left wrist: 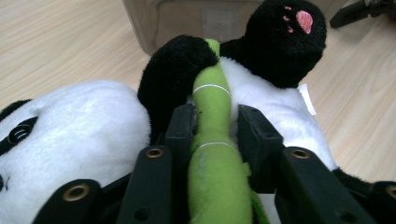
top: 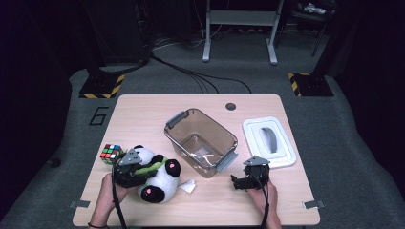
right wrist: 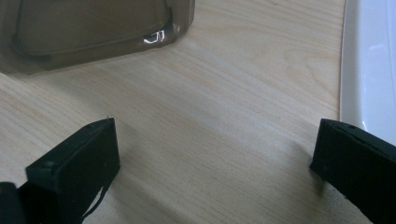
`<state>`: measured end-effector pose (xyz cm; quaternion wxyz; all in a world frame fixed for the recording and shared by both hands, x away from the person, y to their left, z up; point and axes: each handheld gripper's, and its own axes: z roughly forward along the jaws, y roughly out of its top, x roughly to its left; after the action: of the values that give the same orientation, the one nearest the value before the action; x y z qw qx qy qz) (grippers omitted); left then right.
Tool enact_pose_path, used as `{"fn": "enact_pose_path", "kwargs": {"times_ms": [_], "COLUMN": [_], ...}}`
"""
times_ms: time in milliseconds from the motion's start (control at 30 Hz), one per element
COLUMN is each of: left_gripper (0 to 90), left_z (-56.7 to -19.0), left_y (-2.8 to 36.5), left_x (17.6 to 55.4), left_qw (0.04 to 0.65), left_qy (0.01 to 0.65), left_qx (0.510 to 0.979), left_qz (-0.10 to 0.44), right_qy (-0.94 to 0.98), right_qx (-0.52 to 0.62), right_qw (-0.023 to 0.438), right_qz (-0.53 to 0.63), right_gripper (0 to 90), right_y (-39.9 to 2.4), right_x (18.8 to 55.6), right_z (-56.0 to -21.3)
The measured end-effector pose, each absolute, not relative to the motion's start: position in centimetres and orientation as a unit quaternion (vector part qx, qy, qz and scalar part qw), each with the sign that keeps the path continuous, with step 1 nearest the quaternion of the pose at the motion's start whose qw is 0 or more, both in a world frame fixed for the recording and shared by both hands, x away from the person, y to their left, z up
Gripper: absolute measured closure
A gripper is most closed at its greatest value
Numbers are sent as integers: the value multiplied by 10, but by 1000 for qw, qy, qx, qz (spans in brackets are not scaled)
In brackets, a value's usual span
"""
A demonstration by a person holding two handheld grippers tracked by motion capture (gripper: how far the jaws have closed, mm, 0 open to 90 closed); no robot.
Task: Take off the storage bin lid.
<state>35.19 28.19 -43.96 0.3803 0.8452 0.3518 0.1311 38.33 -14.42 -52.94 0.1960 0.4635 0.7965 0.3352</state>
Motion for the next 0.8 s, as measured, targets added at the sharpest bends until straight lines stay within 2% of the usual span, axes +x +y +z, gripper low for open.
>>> {"fn": "enact_pose_path", "kwargs": {"times_ms": [200,800], "left_gripper": [742,751], "left_z": [-439,-414], "left_y": [286,300], "left_x": [347,340], "left_qw": [398,421], "left_qy": [348,326], "left_qx": [838,834], "left_qz": [137,143], "right_qy": [799,799], "right_qx": [460,460], "right_qw": [196,196], "right_qz": [333,333], "right_gripper": [0,0], "right_y": [-145,-145], "right_x": [383,383], "right_z": [-529,-529]}}
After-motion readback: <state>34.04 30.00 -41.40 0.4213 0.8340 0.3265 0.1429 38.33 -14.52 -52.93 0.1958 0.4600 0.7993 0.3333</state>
